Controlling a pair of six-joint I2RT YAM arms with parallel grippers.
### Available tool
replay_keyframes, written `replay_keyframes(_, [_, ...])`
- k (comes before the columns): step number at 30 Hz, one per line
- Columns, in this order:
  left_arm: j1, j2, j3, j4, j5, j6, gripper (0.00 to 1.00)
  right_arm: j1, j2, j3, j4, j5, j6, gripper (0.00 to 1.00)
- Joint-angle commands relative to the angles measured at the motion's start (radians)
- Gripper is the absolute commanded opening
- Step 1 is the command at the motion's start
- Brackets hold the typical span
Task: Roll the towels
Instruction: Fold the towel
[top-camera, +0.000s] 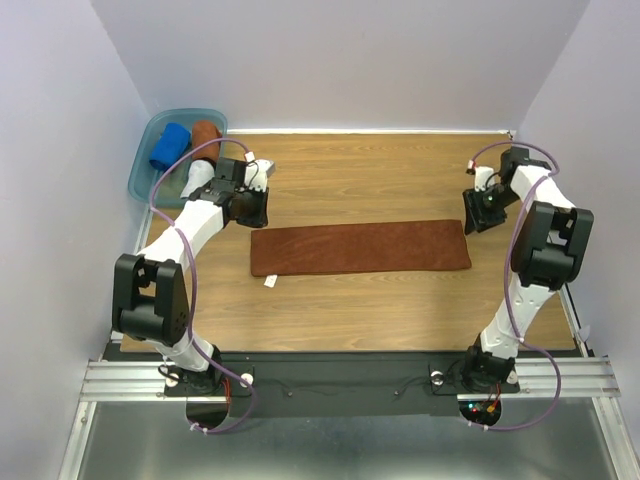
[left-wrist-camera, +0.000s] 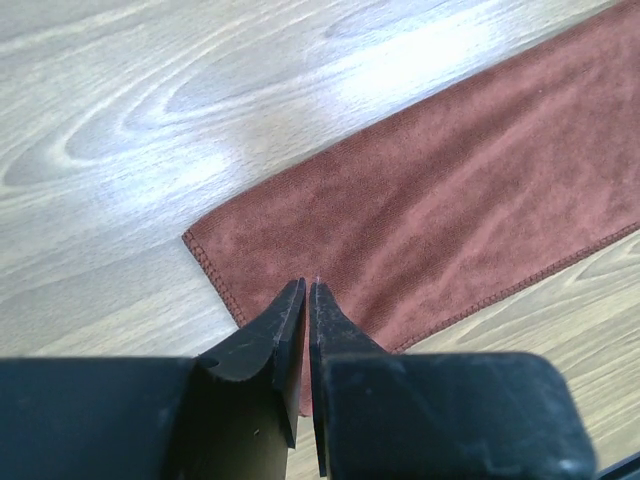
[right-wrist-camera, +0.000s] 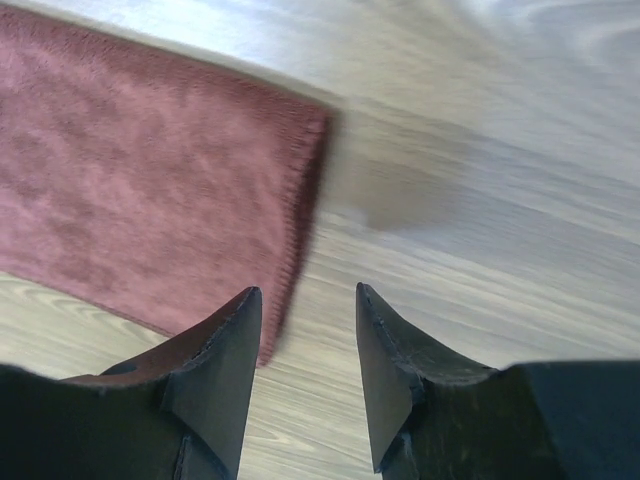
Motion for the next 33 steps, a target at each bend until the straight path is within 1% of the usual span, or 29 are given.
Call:
replay_keyframes(1, [0.0, -0.051, 0.033, 0.017, 0.001, 0.018, 0.18, 0.009, 0.027, -0.002, -0.029, -0.079, 0.039, 0.48])
replay_keyframes(10, [0.0, -0.059, 0.029, 0.02, -0.021, 0.031, 0.18, 0.009, 0.082, -0.041, -0.028, -0.11, 0.031, 0.46])
replay_keyframes(19, [0.0, -0.054, 0.033, 0.032, -0.016, 0.019, 0.18, 0.009, 0.074, -0.097, -0.014, -0.106, 0.023, 0.42])
replay_keyframes(22, [0.0, -0.053, 0.033, 0.034, -0.016, 0.019, 0.18, 0.009, 0.073, -0.097, -0.008, -0.109, 0.025, 0.35])
replay_keyframes(23, [0.0, -0.053, 0.035, 0.034, -0.017, 0.019, 0.18, 0.01, 0.073, -0.096, -0.008, -0.111, 0.026, 0.28])
replay_keyframes(26, [0.0, -0.053, 0.03, 0.037, -0.022, 0.019, 0.18, 0.009, 0.056, -0.084, -0.011, -0.125, 0.028, 0.14])
replay_keyframes(27, [0.0, -0.053, 0.03, 0.037, -0.021, 0.018, 0.18, 0.009, 0.05, -0.078, -0.013, -0.137, 0.029, 0.06])
replay_keyframes(28, [0.0, -0.051, 0.03, 0.039, -0.021, 0.018, 0.18, 0.009, 0.035, -0.071, -0.016, -0.145, 0.029, 0.02])
replay_keyframes(29, [0.0, -0.051, 0.03, 0.039, -0.019, 0.016, 0.18, 0.009, 0.027, -0.059, -0.023, -0.163, 0.028, 0.01])
replay_keyframes(33, [0.0, -0.051, 0.033, 0.04, -0.014, 0.019, 0.19, 0.01, 0.002, -0.015, -0.077, -0.227, 0.019, 0.0])
